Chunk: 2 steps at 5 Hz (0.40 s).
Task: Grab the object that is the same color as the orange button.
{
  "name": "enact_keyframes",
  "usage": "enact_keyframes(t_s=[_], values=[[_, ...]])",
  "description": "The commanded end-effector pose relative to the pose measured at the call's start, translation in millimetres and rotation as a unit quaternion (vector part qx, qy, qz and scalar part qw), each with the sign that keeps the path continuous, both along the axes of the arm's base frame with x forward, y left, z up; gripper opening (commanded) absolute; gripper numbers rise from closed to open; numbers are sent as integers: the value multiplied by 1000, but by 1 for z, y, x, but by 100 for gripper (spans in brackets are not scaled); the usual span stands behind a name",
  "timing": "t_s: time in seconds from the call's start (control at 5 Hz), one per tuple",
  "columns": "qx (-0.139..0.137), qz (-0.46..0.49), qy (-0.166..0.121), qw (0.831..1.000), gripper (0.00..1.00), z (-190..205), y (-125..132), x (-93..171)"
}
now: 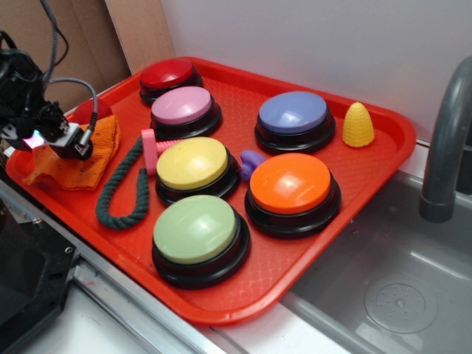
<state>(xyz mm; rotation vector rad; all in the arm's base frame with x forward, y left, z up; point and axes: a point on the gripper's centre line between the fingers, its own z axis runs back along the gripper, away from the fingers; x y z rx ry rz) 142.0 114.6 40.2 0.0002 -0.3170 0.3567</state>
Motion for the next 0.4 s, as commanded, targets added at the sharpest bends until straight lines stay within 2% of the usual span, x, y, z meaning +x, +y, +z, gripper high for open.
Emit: enact_keyframes(t_s=[0.0, 0.2], values=[[-9, -18, -8, 1000, 100, -13, -1, 9], [-4, -11, -5, 1000, 20, -18, -4, 10]])
